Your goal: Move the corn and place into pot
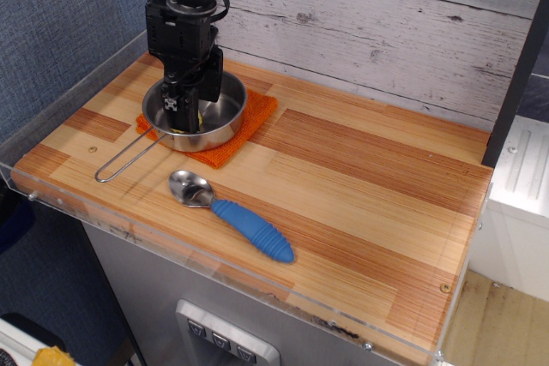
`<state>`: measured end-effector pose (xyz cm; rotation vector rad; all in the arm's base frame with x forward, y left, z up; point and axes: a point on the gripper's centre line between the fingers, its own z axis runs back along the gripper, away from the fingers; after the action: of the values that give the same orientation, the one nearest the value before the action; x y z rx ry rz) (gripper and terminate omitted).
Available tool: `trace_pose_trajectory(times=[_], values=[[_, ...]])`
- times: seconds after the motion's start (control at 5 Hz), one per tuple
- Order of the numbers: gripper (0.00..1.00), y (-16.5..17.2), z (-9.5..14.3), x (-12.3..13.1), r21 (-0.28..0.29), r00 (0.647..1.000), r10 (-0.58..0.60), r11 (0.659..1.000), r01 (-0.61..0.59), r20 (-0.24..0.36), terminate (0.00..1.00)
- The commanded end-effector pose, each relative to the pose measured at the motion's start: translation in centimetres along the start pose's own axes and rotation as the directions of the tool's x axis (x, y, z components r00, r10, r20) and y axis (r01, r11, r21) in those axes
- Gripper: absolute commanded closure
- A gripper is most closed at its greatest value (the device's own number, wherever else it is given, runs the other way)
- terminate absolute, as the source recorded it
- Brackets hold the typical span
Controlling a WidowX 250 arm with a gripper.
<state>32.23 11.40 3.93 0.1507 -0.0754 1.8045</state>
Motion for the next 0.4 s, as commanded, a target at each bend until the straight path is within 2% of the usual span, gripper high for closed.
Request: trace_pose_trajectory(times=[0.0, 0.2], values=[[0.00, -0.2, 2.9, -0.3, -0.086, 1.000, -0.018, 0.996, 0.018, -0.002, 0.00], [0.00, -0.2, 5.1, -0.6, -0.129, 0.999, -0.036, 0.991, 0.037, 0.010, 0.00]])
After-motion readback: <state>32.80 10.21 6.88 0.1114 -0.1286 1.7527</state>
